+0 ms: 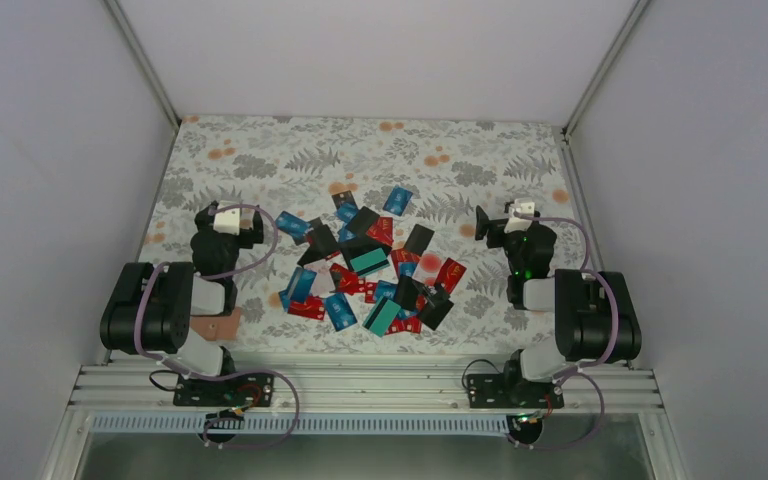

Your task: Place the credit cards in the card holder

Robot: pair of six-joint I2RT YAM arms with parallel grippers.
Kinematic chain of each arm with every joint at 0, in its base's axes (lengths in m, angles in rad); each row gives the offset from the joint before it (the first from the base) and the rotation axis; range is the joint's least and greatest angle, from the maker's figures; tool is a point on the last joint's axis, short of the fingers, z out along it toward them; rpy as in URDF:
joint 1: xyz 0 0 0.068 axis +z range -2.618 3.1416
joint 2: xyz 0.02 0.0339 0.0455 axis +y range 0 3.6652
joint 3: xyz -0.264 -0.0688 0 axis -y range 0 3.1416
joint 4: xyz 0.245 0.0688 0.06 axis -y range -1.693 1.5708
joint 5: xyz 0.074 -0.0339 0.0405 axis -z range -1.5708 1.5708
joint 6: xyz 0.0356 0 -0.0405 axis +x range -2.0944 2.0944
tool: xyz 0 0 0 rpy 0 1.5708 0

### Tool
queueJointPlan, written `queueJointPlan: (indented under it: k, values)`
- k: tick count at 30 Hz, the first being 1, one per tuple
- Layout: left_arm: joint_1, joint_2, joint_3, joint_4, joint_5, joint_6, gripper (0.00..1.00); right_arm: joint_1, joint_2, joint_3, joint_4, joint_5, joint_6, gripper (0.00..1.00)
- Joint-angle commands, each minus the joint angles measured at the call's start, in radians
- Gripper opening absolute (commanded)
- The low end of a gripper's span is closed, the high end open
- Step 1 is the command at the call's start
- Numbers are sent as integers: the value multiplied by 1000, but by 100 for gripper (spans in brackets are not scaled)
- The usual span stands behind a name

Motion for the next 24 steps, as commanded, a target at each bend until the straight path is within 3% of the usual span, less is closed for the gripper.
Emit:
queueJointPlan:
  k: [1, 15, 17, 18, 19, 20, 21, 22, 23, 24]
  values:
    - [-5, 14, 15, 49, 18, 0, 100, -6, 7, 22, 45, 2, 3, 100]
    - [-5, 16, 19, 42, 20, -2, 100, -6, 7, 21, 46, 4, 1, 100]
    - [-5, 15, 19, 42, 19, -2, 97, -6, 8, 23, 44, 3, 0, 96]
    - [-5, 15, 20, 42, 19, -1, 82, -6, 8, 24, 45, 4, 1, 87]
    - [-4, 17, 20, 42, 21, -1, 60, -5, 8, 23, 45, 3, 2, 77]
    - [-4, 16, 20, 41, 20, -3, 32, -5, 9, 24, 43, 4, 1, 58]
    - [-4, 17, 21, 40, 20, -2, 7, -5, 9, 24, 44, 3, 2, 32]
    - [-4, 18, 22, 40, 20, -3, 3, -5, 8, 25, 43, 4, 2, 18]
    - [-4, 16, 21, 40, 21, -2, 3, -6, 8, 25, 42, 2, 2, 14]
    - [-3, 15, 21, 39, 21, -2, 18, -6, 9, 25, 42, 4, 2, 21]
